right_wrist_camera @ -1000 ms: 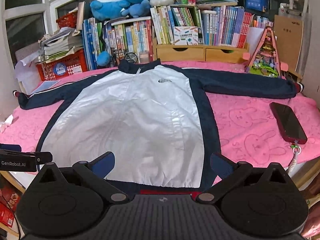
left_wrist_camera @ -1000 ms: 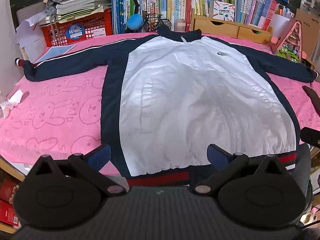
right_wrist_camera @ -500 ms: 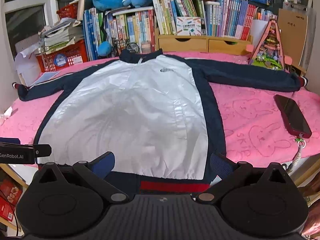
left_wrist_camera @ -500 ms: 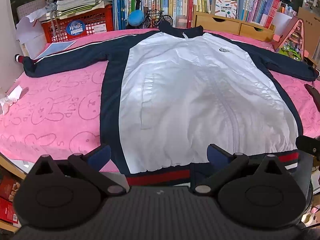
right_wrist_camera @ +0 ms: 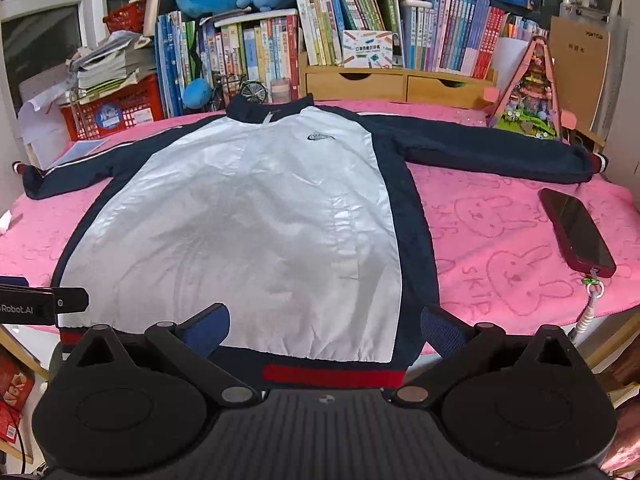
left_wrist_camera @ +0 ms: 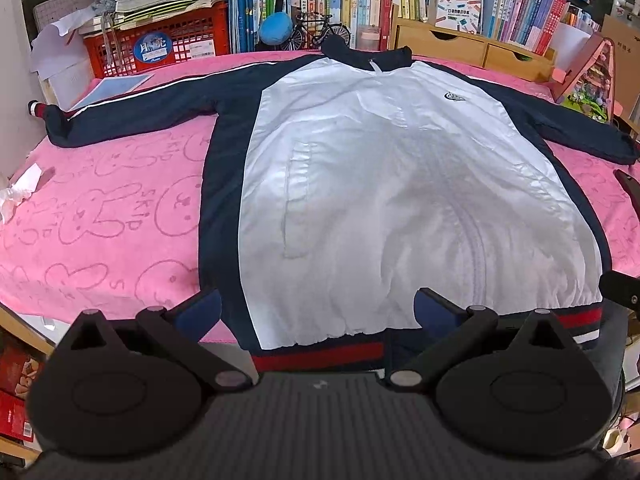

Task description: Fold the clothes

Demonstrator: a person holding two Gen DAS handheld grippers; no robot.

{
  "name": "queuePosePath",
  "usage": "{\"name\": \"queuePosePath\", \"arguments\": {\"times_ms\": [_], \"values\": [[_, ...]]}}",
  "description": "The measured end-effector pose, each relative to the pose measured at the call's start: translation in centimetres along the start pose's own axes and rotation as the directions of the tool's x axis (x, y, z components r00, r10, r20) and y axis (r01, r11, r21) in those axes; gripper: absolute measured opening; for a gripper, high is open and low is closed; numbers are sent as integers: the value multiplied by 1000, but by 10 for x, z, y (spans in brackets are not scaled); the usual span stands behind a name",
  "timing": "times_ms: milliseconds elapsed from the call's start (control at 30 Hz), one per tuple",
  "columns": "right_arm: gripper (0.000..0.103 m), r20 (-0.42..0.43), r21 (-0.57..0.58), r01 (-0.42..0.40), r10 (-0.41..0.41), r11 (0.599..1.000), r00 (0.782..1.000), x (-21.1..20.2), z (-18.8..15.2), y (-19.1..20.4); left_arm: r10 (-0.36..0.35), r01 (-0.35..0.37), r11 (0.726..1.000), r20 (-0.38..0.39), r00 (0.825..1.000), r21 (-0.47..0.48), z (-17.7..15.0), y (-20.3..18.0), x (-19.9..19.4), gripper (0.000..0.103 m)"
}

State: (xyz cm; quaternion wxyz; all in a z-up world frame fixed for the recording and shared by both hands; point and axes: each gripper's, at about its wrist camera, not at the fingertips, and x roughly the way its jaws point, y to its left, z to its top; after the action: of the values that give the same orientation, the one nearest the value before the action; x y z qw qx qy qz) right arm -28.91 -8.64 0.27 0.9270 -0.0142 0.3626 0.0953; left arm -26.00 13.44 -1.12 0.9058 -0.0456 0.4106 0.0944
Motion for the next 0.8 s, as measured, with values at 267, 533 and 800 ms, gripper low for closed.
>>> {"name": "queuePosePath", "arguments": {"times_ms": [267, 533, 800], "values": [[103, 90, -41, -9, 13, 999, 996, -2, 12, -14, -3, 2, 1000, 46, 999, 21, 18, 7, 4, 103], [103, 362, 137, 200, -237, 970, 901, 36, 76, -146, 10, -10, 1000, 93, 996, 2, 80, 7, 51, 103], [103, 273, 529, 184, -372, 828, 887, 132, 148, -339, 28, -27, 999, 49, 998, -24, 112, 11, 113, 103]]}}
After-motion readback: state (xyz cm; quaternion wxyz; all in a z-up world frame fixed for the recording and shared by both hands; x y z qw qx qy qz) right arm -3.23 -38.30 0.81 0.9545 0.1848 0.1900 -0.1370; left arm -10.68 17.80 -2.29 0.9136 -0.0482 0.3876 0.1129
